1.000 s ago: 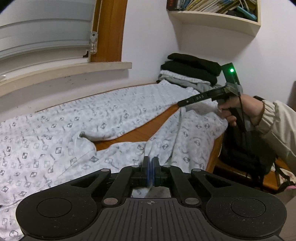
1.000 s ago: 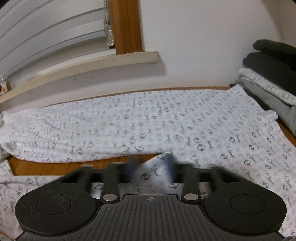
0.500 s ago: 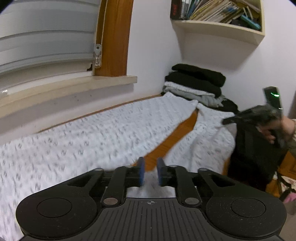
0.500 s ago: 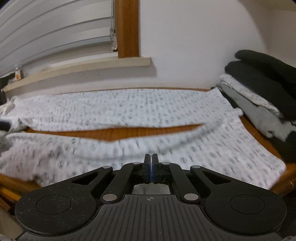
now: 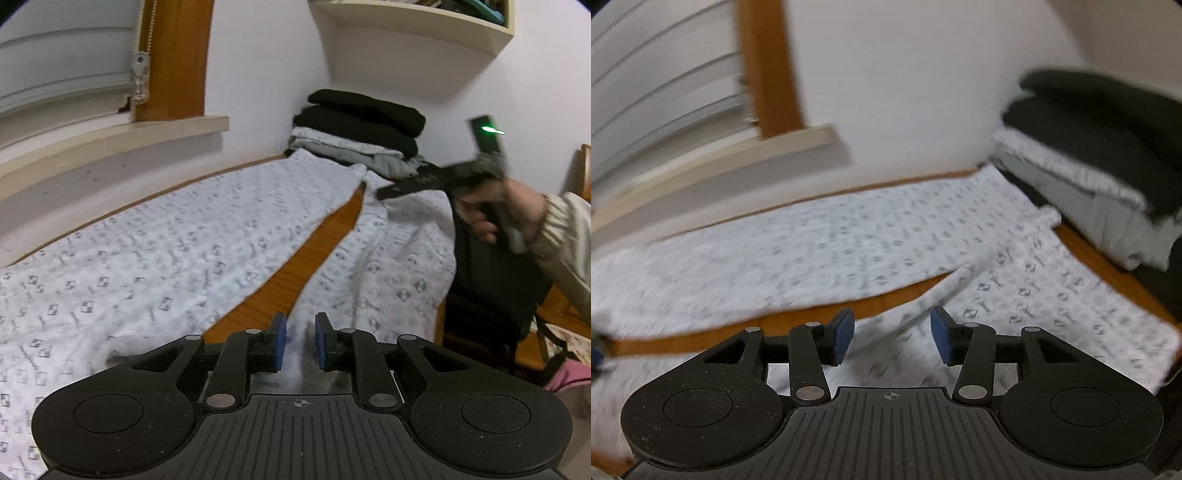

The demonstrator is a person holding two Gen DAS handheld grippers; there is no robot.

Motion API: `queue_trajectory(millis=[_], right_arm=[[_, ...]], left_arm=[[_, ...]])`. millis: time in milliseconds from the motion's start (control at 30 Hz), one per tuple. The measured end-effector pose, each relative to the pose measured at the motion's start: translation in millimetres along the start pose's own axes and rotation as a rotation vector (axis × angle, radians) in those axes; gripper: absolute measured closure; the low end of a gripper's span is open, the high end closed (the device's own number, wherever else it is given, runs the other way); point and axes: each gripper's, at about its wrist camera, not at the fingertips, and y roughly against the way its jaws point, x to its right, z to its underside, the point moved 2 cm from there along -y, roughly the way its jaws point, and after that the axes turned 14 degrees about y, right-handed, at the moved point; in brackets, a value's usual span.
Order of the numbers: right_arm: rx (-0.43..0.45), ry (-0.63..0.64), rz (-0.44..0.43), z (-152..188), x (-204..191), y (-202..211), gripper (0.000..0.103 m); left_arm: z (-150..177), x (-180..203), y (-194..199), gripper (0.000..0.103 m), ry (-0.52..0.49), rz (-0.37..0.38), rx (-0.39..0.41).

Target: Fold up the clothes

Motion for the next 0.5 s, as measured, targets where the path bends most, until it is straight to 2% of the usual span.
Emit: queue_trajectory(millis=[100, 133, 167, 233, 300, 500], right_arm=[[-0.012, -0.025, 0.042, 1, 9, -18, 0.057], [-0.011, -0.029, 0.047, 3, 11, -20, 0.064], [-0.010, -0.033, 0.051, 5, 14, -23, 0.073], [0.018, -0.052, 0.004, 10, 19, -22, 0.101], [0.064, -0.059, -0.042, 12, 23, -14, 0.101], [0.097, 0.009, 0.001, 18, 30, 33, 0.102]], left_arm=[[3, 0, -1, 0.085, 0.001, 0.010, -0.005], [4, 0, -1, 0.085, 0.003, 0.013, -0.005], [4, 0, -1, 0.085, 0.006, 0.016, -0.005], [6, 0, 0, 0.085, 0.010, 0.022, -0.005], [7, -1, 0, 0.085, 0.015, 0.027, -0.005], [9, 1, 3, 0.085, 0.020, 0.045, 0.005]])
